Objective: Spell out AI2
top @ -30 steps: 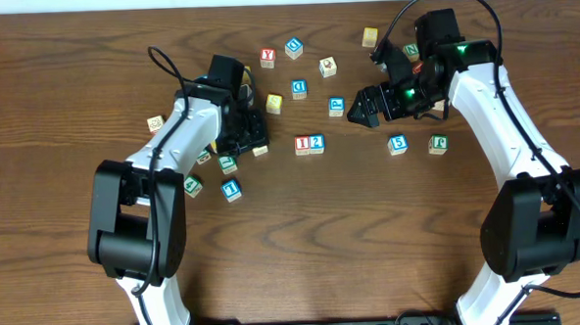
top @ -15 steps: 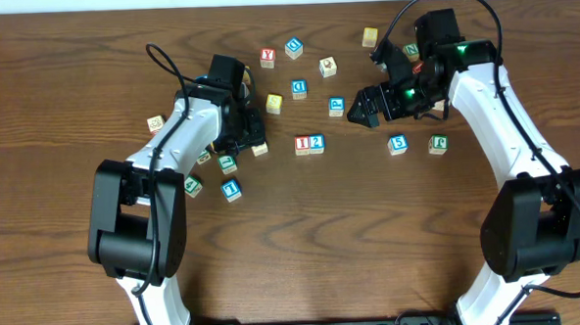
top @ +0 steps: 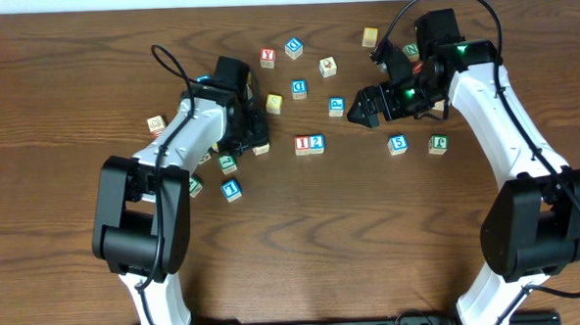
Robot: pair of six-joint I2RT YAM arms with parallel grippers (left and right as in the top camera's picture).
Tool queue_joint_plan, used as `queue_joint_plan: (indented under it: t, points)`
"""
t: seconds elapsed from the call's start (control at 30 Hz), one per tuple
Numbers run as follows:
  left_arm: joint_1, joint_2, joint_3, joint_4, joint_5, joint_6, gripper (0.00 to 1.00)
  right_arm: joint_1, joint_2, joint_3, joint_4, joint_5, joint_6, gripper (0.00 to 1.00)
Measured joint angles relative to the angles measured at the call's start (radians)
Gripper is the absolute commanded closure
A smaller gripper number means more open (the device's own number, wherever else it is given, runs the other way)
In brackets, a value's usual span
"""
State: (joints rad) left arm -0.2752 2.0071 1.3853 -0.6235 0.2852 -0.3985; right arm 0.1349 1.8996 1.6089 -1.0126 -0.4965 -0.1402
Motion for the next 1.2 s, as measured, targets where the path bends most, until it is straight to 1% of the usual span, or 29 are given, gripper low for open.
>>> queue_joint_plan:
  t: [0.17,0.27,0.6,0.7,0.9,1.2]
  points:
    - [-0.002,0.000,0.000,0.000,0.001,-0.018,0.69,0.000,0.000,0.000,0.000,0.000,0.000,0.01]
    - [-0.005,0.000,0.000,0.002,0.000,-0.025,0.73,0.000,0.000,0.000,0.000,0.000,0.000,0.01]
    - [-0.032,0.000,0.000,0.026,0.000,-0.025,0.76,0.000,0.000,0.000,0.000,0.000,0.000,0.01]
    - [-0.032,0.000,0.000,0.025,0.000,-0.026,0.79,0.000,0.000,0.000,0.000,0.000,0.000,0.01]
    - [-0.034,0.000,0.000,0.019,-0.007,-0.025,0.80,0.000,0.000,0.000,0.000,0.000,0.000,0.01]
    - [-0.082,-0.005,0.008,0.008,-0.113,-0.040,0.80,0.000,0.000,0.000,0.000,0.000,0.000,0.01]
